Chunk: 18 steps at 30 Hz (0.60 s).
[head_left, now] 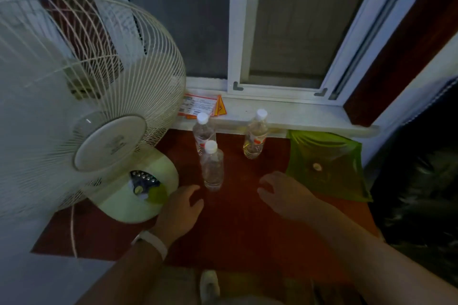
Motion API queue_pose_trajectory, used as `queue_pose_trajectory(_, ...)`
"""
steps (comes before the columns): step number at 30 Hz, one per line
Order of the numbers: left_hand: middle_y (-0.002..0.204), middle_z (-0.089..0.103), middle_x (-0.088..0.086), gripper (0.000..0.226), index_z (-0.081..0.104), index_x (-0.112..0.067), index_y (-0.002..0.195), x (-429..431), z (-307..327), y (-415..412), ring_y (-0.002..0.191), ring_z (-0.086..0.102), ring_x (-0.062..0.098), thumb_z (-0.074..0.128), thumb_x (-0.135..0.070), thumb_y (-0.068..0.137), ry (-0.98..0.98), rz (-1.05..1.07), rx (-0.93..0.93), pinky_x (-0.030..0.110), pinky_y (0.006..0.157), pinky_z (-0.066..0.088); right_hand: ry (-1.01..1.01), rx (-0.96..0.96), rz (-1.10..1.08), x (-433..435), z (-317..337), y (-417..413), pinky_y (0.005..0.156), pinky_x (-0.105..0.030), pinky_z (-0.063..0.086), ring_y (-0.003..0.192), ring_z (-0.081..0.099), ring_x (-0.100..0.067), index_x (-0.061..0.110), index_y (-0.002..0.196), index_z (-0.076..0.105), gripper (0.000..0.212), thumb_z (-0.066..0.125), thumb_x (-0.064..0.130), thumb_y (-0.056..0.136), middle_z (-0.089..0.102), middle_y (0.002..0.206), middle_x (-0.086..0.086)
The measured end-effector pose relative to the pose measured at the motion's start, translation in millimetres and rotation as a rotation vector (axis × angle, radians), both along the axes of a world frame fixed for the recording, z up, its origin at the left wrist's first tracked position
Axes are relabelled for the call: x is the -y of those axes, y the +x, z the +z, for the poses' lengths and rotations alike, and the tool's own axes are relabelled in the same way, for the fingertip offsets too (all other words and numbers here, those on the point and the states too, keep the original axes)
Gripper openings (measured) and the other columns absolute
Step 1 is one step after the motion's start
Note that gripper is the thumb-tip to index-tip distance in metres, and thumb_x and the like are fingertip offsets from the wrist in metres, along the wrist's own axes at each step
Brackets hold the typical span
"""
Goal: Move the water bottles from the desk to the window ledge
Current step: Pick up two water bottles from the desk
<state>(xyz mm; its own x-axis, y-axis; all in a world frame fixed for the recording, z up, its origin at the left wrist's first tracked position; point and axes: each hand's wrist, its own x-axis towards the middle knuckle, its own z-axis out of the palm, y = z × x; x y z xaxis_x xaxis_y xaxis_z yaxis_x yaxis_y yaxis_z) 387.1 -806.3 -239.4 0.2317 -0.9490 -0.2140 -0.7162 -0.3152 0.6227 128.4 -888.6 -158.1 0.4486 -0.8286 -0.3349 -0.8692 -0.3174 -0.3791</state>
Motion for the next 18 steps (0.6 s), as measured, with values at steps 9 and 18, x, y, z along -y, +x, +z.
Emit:
queue_pose_trajectory(9, 0.136, 0.05, 0.0, 0.07, 0.034, -0.021, 0.146, 43, -20, 9, 0.121, 0.05, 0.015, 0.071, -0.032, 0.087, 0.042, 0.102, -0.348, 0.037, 0.096, 0.049, 0.094, 0.091, -0.205, 27, -21, 30, 0.092, -0.024, 0.038, 0.114, 0.056, -0.018, 0.018, 0.126, 0.059, 0.035, 0.053, 0.035, 0.096, 0.057, 0.126, -0.001)
queue_pose_trajectory(18, 0.122, 0.052, -0.024, 0.074, 0.04, -0.047, 0.123, 70, -29, -13, 0.111, 0.051, -0.008, 0.085, -0.015, 0.074, -0.098, 0.165, -0.553, 0.017, 0.087, 0.042, 0.171, 0.44, -0.63, 64, -51, 33, 0.068, -0.028, 0.047, 0.079, 0.06, -0.012, 0.013, 0.129, 0.053, 0.04, 0.06, 0.028, 0.093, 0.062, 0.099, 0.004)
